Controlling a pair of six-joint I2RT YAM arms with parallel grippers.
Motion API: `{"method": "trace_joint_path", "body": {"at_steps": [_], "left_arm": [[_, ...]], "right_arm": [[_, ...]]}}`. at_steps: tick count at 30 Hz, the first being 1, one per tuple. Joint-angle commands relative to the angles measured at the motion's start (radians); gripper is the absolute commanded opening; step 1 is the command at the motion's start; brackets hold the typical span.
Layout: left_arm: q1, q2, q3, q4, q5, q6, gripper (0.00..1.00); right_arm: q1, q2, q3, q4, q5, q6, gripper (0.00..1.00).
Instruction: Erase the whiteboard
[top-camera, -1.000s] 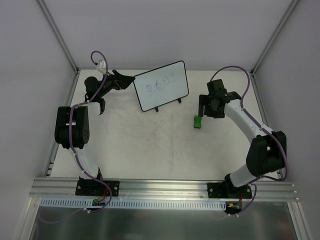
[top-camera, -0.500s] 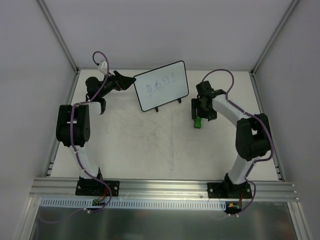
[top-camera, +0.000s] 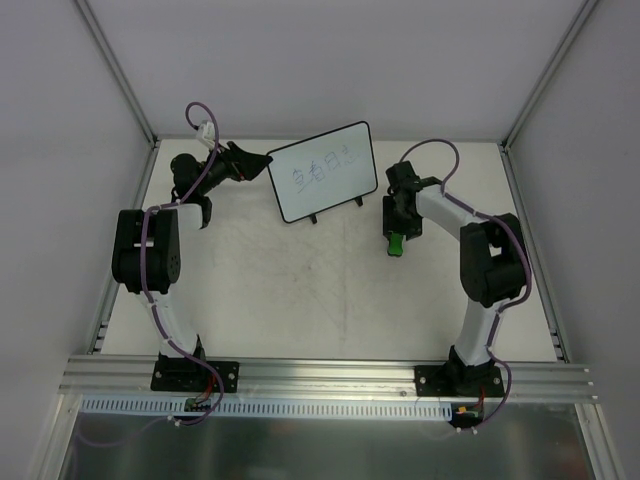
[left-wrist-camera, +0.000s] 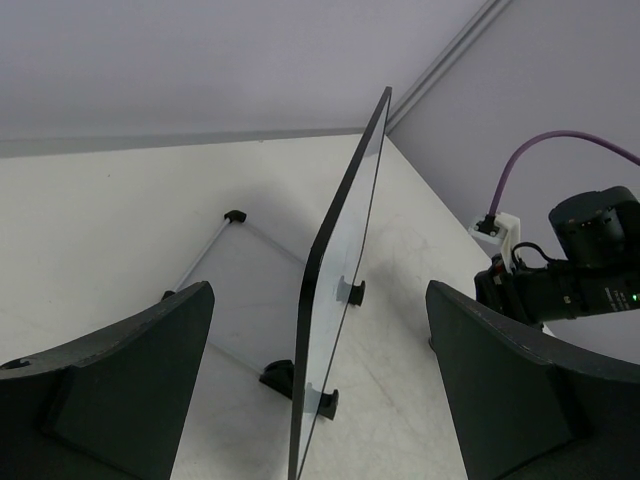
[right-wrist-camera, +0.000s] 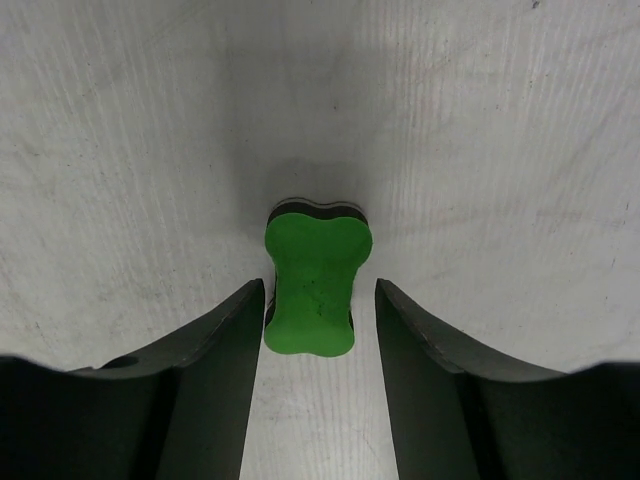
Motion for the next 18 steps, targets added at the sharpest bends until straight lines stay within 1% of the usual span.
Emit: {"method": "trace_joint_path", "body": {"at_steps": [1,3,4,6,11,15,17,18], "left_arm": [[0.008,-0.007,0.023,0.092,0.04,0.02,0.89],[0.008,-0.007,0.022,0.094,0.043,0.02,0.89],[0.009,-0.007,0.023,0.094,0.043,0.02,0.89],[0.009,-0.007,0.022,0.096,0.045,0.021,0.88],[0.009,-0.004,0.022,0.102,0.048,0.015,0.89],[0.008,0.003,0.02,0.111,0.048,0.009,0.88],[0.008,0.004,0.02,0.115,0.048,0.006,0.89],[0.008,0.004,0.02,0.115,0.05,0.006,0.88]], "right_arm": [[0.004,0.019,0.054,0.011,0.019,0.014,0.51],[0.004,0.03,0.058,0.009,0.019,0.013,0.51],[0.004,0.032,0.057,0.009,0.019,0.02,0.47],[0.003,0.039,0.057,0.011,0.019,0.024,0.47],[0.006,0.038,0.051,0.008,0.029,0.038,0.5],[0.007,0.041,0.04,0.011,0.034,0.049,0.49],[0.006,0.042,0.037,0.011,0.035,0.049,0.46],[0.009,0.041,0.037,0.009,0.035,0.049,0.42]]}}
